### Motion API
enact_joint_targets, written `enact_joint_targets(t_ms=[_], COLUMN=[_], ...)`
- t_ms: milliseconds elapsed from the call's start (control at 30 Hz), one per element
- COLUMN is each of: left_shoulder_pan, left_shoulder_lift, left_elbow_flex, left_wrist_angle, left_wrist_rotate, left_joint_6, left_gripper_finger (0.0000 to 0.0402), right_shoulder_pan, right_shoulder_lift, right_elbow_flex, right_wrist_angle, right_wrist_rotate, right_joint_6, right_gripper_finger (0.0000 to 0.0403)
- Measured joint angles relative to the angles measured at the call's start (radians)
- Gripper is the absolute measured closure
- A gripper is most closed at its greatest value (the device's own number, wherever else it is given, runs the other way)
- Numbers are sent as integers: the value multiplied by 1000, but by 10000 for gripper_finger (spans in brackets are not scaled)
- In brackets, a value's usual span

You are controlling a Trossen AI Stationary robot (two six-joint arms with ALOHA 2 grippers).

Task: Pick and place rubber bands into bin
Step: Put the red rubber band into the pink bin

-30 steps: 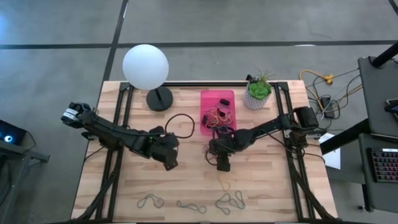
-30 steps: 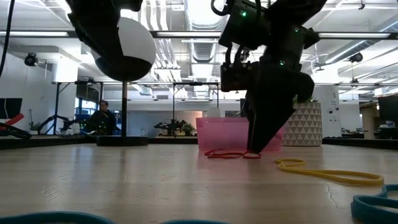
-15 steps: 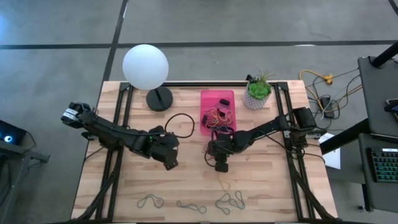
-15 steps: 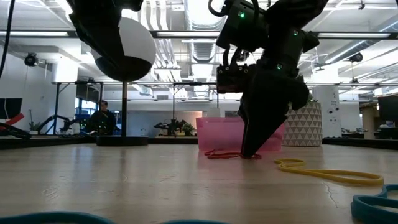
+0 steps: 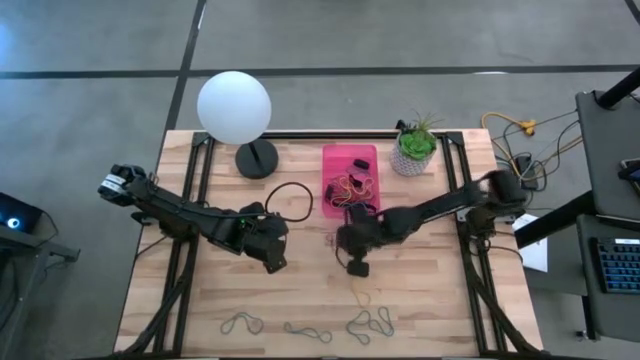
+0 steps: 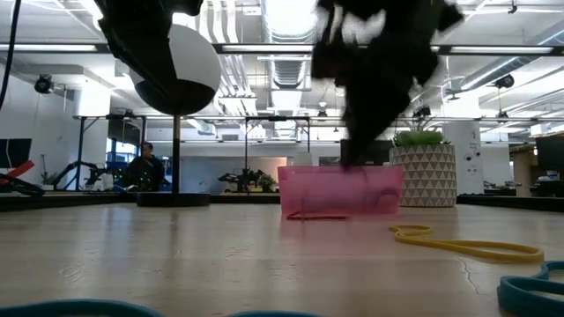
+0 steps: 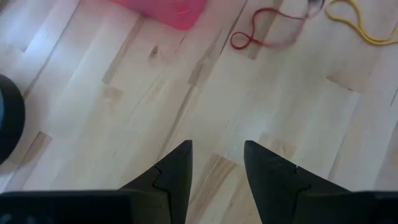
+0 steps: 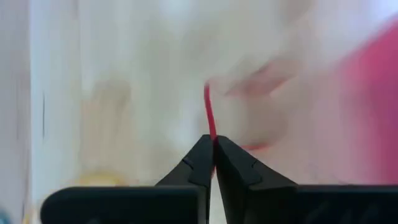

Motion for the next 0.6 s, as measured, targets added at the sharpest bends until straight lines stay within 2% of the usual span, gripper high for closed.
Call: enact_joint_targets(t_ms=[167,300,467,600], left_shoulder_pan=[0,0,0,0], left_shoulder_lift=[0,0,0,0], left_elbow_flex=[0,0,1,1], left_wrist_angle=[0,1,9,8], left_wrist_rotate=[-3,-39,-50,-50], left_joint_6=[3,6,6,6], left_gripper_finger=[272,272,272,272], right_shoulder_pan=[-37,-124,-309,-429], right_shoulder_lift=[-152,-258,-279,-246], right_elbow_flex=[67,109,119,130], right_wrist_angle=[-89,-103,-113,-91], right_wrist_rotate=[263,405,405,239], right_joint_6=[-41,-70,-92,-50], right_gripper_finger=[394,394,394,392])
